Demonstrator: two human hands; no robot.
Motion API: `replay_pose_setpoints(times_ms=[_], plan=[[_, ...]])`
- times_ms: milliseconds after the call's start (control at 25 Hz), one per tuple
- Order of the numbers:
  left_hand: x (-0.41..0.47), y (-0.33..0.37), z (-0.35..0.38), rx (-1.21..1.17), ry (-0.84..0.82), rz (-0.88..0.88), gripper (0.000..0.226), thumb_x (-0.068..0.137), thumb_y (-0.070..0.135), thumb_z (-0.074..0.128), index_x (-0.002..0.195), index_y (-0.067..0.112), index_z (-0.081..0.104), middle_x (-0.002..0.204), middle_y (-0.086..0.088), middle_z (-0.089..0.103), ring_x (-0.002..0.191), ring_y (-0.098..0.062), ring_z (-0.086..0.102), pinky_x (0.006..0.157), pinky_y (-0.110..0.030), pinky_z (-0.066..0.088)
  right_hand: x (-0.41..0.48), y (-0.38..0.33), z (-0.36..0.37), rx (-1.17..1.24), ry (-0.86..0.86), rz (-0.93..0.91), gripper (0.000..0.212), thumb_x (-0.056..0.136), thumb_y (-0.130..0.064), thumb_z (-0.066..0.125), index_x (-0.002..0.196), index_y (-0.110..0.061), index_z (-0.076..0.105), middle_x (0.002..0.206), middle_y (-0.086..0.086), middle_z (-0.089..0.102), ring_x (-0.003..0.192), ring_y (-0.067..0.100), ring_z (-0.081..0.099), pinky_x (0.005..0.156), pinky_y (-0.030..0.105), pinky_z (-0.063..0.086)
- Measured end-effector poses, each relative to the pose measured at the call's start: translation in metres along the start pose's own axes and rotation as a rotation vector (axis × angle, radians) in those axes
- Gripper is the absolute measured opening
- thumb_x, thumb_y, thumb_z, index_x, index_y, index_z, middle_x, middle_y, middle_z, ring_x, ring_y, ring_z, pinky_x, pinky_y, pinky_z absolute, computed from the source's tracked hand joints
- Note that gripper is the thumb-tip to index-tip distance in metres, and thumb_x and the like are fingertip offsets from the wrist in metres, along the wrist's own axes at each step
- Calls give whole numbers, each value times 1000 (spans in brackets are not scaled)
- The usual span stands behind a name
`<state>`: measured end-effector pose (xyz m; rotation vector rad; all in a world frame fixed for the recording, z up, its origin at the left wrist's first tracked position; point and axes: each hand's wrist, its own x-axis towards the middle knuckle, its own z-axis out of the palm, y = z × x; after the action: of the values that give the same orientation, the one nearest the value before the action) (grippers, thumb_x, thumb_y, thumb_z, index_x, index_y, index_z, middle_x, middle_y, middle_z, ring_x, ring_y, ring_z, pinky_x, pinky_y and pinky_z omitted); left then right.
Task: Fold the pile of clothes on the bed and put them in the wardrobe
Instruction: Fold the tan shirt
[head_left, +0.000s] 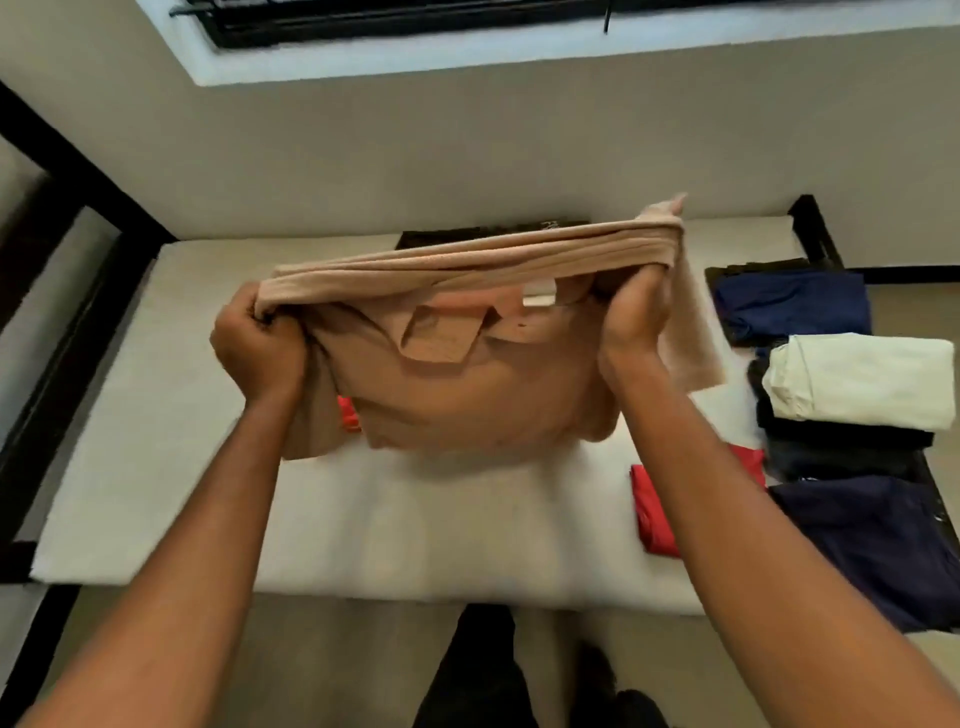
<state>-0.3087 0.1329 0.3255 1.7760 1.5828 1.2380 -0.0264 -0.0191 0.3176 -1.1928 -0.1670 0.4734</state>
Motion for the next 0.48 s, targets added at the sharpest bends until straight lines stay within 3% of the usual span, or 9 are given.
replay_pose_setpoints(times_ms=[80, 120, 160, 200, 280, 320, 400, 480], plan=[[42, -20, 51, 94, -87, -82, 14, 78, 16, 46, 68, 7, 52, 77, -32, 50, 64, -33, 44, 62, -46, 38, 65, 59, 25, -117, 11, 140, 77, 95, -74, 42, 157, -29, 39, 157, -2, 46, 143, 16, 45, 124, 40, 29], [66, -31, 80, 135, -119, -98, 16, 79, 16, 48, 73, 5, 59, 87, -36, 56, 73, -42, 54, 64, -44, 38, 90, 85, 38, -225, -5, 174, 70, 101, -63, 43, 159, -26, 35, 159, 0, 43, 145, 17, 43, 124, 33, 26], [92, -45, 110, 180, -153, -95, 20, 81, 17, 52, 86, 5, 68, 97, -34, 62, 87, -41, 63, 69, -40, 40, 119, 115, 44, -348, -39, 196, 62, 106, -41, 44, 161, -20, 28, 162, 4, 38, 147, 18, 39, 122, 25, 24], [111, -56, 135, 199, -198, -89, 27, 84, 22, 59, 103, 8, 72, 105, -28, 68, 100, -34, 66, 75, -35, 44, 135, 129, 53, -426, -79, 193, 69, 100, -24, 48, 163, -18, 21, 163, 5, 34, 147, 19, 36, 120, 23, 26], [139, -88, 188, 164, -308, -180, 45, 88, 34, 67, 130, 18, 65, 119, -11, 70, 109, -22, 65, 90, -27, 47, 164, 167, 62, -570, -164, 276, 98, 75, -20, 60, 163, -27, 18, 166, 3, 28, 148, 22, 34, 121, 38, 34], [139, -111, 207, 138, -390, -261, 43, 90, 35, 67, 130, 18, 64, 119, -7, 69, 106, -18, 64, 89, -26, 48, 170, 187, 59, -647, -213, 314, 103, 69, -20, 63, 162, -32, 20, 167, 1, 26, 147, 23, 35, 119, 44, 38], [111, -173, 241, 148, -599, -426, 28, 92, 26, 65, 118, 14, 69, 111, -9, 69, 104, -22, 64, 82, -29, 48, 165, 236, 35, -812, -311, 363, 88, 78, -15, 66, 159, -28, 33, 162, 5, 36, 144, 25, 41, 117, 37, 38], [55, -235, 252, 264, -823, -464, 24, 92, 17, 65, 114, 8, 71, 113, -17, 70, 109, -32, 65, 85, -32, 48, 133, 275, -8, -961, -274, 396, 60, 92, -9, 62, 151, -15, 48, 153, 12, 48, 139, 29, 46, 112, 24, 36]])
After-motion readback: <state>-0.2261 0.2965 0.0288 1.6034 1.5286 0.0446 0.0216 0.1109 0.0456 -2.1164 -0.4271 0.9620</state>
